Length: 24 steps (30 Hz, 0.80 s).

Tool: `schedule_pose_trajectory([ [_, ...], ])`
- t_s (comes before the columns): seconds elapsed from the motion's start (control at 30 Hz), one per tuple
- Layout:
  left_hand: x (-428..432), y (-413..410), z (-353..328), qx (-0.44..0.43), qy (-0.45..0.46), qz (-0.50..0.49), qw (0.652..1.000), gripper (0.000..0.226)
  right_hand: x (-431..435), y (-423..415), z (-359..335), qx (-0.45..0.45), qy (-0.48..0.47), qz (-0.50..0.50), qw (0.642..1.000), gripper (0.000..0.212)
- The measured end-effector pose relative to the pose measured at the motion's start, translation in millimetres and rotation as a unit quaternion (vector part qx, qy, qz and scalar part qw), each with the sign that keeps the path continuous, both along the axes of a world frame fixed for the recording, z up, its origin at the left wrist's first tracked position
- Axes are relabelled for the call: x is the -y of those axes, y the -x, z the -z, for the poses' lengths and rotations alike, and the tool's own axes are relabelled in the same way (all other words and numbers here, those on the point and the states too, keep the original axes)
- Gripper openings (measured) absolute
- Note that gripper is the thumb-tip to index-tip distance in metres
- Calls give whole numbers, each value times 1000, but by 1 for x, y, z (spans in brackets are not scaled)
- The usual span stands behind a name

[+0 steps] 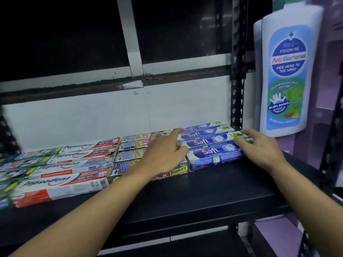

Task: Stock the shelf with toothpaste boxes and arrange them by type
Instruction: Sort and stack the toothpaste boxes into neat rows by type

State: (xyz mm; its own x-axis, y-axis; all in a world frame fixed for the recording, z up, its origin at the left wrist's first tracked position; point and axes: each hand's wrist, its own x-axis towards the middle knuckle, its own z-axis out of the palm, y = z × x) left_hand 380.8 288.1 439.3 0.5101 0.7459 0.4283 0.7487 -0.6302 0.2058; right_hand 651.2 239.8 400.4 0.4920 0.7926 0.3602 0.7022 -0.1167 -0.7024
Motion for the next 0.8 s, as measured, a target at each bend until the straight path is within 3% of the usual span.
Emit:
schedule_pose_trajectory([
  [0.37, 3, -4, -1, -11, 51, 21, 998, 68, 3, 3, 0, 22, 0, -2, 1000, 49],
  [0.5, 5, -7, -6, -15, 54, 23, 998, 48, 2, 3, -1, 25, -8, -1, 1000, 46],
  [0.67, -1, -11, -9, 17, 120, 15, 992, 45, 0, 3, 0, 24, -11, 5, 1000, 47],
  [0.8, -13, -8, -15, 96, 161, 12, 982, 44, 0, 2, 1, 19, -10, 7, 1000, 46],
])
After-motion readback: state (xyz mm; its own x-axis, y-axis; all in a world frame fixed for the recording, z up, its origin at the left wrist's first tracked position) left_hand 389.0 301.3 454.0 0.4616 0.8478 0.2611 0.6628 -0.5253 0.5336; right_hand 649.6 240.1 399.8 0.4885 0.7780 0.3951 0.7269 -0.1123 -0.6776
